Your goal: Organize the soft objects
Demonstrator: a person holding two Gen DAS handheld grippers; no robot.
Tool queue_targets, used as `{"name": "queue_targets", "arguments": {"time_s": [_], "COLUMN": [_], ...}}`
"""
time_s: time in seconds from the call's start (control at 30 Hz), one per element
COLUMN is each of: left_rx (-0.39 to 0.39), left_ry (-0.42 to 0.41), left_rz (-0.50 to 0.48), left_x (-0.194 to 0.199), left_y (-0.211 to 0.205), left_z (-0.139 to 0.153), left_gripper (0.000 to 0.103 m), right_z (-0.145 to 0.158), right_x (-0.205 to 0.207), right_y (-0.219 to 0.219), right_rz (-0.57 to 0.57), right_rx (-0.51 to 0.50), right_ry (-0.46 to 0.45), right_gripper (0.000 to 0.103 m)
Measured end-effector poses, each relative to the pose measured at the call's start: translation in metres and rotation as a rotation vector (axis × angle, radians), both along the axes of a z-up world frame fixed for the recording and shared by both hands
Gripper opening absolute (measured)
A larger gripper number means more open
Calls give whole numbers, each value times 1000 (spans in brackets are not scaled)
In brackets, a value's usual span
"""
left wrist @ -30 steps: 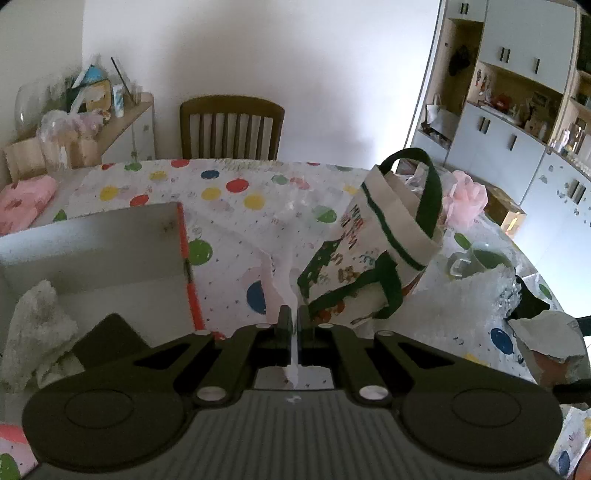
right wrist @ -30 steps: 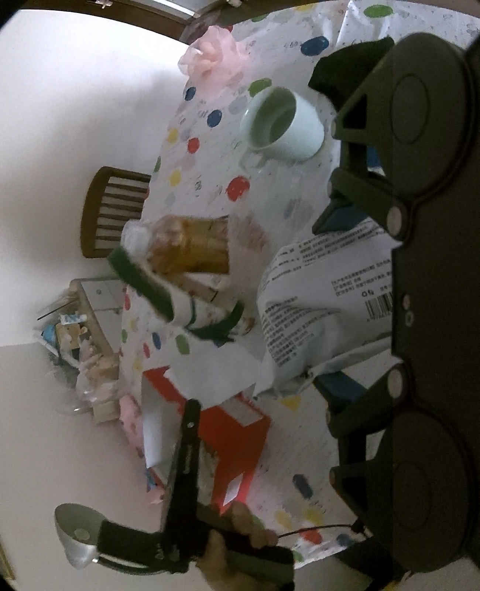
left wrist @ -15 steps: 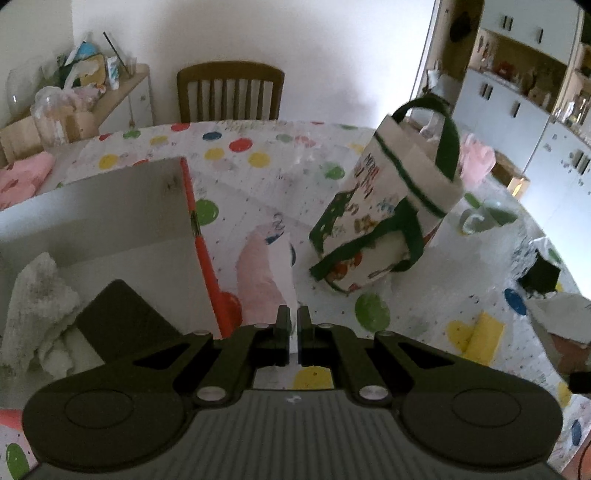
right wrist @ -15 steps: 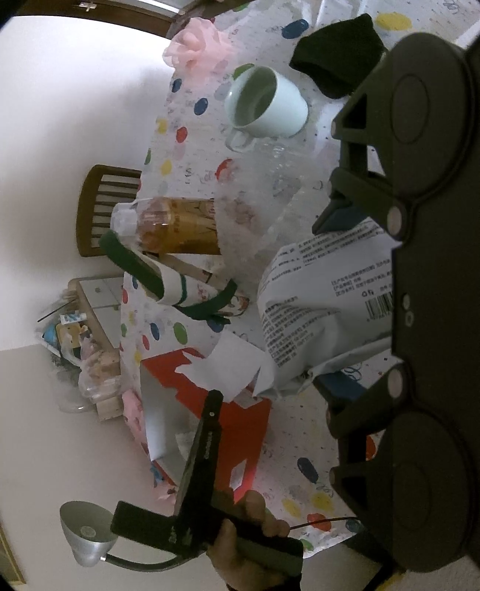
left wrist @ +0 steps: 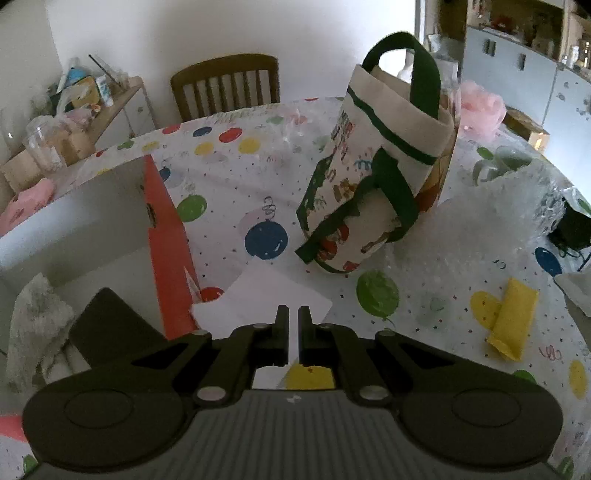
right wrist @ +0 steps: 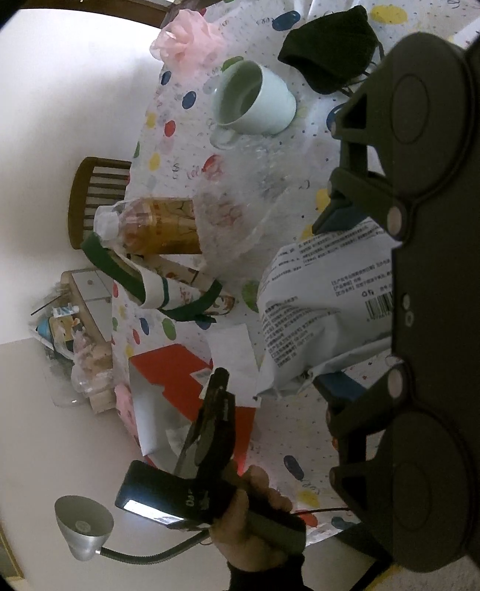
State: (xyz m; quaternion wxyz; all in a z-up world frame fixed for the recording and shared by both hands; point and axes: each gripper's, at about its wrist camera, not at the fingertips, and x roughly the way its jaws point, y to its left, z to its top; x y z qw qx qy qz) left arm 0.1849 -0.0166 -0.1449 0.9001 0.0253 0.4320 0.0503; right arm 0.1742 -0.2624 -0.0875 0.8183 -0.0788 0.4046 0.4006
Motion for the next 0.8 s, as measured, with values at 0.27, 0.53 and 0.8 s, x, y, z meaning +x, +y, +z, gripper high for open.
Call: {"name": "queue_targets", "arguments": {"time_s": [0.27,0.53,0.8], "left_rx": [-63,-79,-114], "left_ry": [2,9,-63], "left_rz": [81,207,319], "left_x": [13,26,29], "left_y": [-13,-19,-14], "left_z": [-13,-34,-38], "left_gripper": [4,8,85], "right_z": [-4,-10,-15], "right_x": [9,16,24], "right_y": [-6,-12,-19], "right_rz": [35,72,91], "right_rx": [10,5,3], "right_ry": [19,47,71], "right_gripper": [77,77,77]}}
